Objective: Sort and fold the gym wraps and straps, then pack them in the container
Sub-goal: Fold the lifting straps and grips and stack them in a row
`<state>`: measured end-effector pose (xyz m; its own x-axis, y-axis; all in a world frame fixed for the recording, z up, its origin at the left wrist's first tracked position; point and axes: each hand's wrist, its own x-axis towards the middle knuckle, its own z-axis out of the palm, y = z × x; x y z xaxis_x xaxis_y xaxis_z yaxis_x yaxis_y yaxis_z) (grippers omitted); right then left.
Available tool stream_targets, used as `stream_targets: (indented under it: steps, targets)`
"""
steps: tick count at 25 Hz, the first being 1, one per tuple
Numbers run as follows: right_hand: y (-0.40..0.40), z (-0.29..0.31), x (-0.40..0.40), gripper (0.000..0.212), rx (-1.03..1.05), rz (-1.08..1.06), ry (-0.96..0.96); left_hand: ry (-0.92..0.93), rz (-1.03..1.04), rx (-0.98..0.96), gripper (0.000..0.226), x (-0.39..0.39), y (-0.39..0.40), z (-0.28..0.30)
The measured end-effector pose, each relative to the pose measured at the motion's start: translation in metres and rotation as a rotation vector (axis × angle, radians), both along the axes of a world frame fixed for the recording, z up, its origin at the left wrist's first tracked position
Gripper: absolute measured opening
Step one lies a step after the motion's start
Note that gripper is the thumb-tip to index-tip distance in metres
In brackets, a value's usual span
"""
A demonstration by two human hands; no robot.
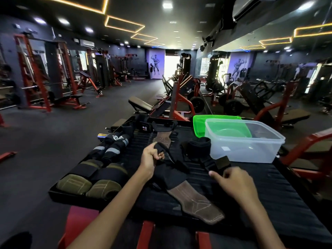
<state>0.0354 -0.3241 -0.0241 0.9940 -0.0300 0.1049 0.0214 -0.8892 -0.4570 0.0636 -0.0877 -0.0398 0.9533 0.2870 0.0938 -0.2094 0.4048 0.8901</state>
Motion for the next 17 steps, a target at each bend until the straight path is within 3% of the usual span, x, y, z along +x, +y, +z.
stream_targets:
  steps: [1,3,5,7,10,13,15,17]
  targets:
    - [0.008,0.004,0.015,0.047,-0.001,0.061,-0.068,-0.008,0.013,0.096,0.036,-0.004,0.002,0.000]
    - [0.033,0.007,0.044,0.035,0.075,0.305,-0.012,-0.078,0.097,0.361,0.020,-0.010,0.005,-0.005]
    - [0.057,-0.005,0.065,0.036,0.131,0.532,0.117,-0.124,0.124,0.780,0.021,-0.015,0.009,-0.010]
    - [0.066,-0.024,0.079,0.032,0.239,0.621,0.216,-0.145,0.088,1.142,0.040,-0.015,0.012,-0.020]
    - [0.061,-0.030,0.088,0.010,0.349,0.513,0.110,-0.171,0.222,1.261,0.039,-0.017,0.015,-0.023]
    - [0.045,-0.015,0.090,0.019,0.488,0.288,-0.001,-0.032,0.533,1.339,0.031,-0.017,0.015,-0.017]
    - [0.038,-0.013,0.089,0.016,0.388,0.298,0.136,0.218,0.614,1.354,0.024,-0.014,0.015,-0.017]
    - [0.037,-0.010,0.084,0.015,0.161,0.330,0.214,0.412,0.592,1.373,0.021,-0.012,0.016,-0.019]
